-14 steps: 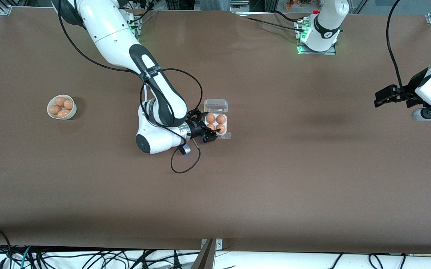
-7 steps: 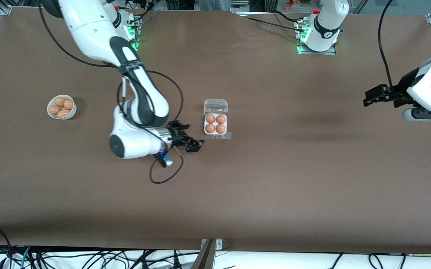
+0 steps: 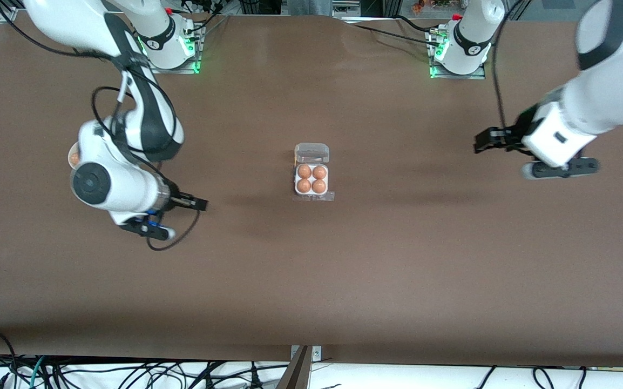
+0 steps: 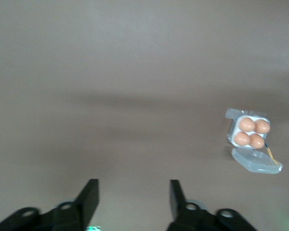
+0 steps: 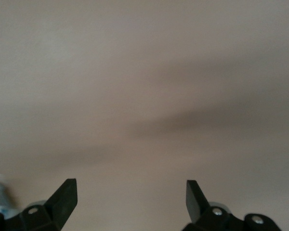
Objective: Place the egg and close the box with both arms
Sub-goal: 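Open the right gripper and withdraw it while the left gripper reaches the box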
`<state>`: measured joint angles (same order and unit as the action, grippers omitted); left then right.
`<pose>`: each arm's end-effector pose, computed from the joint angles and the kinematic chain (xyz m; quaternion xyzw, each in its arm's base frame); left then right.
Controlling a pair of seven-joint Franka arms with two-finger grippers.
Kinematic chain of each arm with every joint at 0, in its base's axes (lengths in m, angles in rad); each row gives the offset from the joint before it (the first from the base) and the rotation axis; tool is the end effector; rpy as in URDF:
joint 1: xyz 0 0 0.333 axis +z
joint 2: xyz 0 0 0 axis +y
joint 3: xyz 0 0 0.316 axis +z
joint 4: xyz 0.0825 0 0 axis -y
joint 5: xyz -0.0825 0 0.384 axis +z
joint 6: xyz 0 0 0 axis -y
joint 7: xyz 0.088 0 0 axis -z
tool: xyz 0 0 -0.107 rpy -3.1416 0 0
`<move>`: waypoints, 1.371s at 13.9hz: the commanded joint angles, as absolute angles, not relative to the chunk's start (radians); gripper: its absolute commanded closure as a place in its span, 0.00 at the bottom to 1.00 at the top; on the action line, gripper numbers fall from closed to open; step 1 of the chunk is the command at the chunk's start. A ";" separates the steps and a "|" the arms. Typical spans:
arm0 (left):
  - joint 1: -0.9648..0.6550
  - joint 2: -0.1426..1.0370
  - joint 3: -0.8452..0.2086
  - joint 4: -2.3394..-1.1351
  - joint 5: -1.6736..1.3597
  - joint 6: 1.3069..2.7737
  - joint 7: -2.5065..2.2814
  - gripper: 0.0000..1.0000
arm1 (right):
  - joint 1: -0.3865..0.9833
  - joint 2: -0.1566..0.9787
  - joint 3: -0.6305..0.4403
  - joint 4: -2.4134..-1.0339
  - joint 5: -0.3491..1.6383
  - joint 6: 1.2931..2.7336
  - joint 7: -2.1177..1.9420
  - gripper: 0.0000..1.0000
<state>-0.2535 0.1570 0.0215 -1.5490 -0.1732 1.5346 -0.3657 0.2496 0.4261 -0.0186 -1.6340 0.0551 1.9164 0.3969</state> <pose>0.5708 -0.1552 0.5433 0.9902 0.0706 -0.1064 0.0559 0.6367 0.1551 0.3606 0.9928 -0.0932 -0.0748 0.0019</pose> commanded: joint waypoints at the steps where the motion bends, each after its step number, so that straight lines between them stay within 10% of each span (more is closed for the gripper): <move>1: -0.355 0.195 0.032 -1.519 -0.187 1.517 -0.455 0.70 | 0.175 0.250 0.002 -1.727 -0.029 1.907 0.289 0.00; 8: -0.514 0.327 0.032 -1.519 -0.343 1.494 -0.588 0.96 | 0.129 0.092 -0.046 -1.593 -0.041 1.627 0.285 0.00; 19: -0.693 0.586 0.032 -1.413 -0.515 1.488 -0.722 0.95 | 0.052 0.020 -0.051 -1.612 -0.029 1.666 0.207 0.00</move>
<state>-0.6593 0.5015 0.0171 -1.5137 -0.4924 1.5098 -0.6751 0.0662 0.0621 -0.0626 -1.5574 -0.0297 1.6251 0.2182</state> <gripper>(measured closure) 0.943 0.000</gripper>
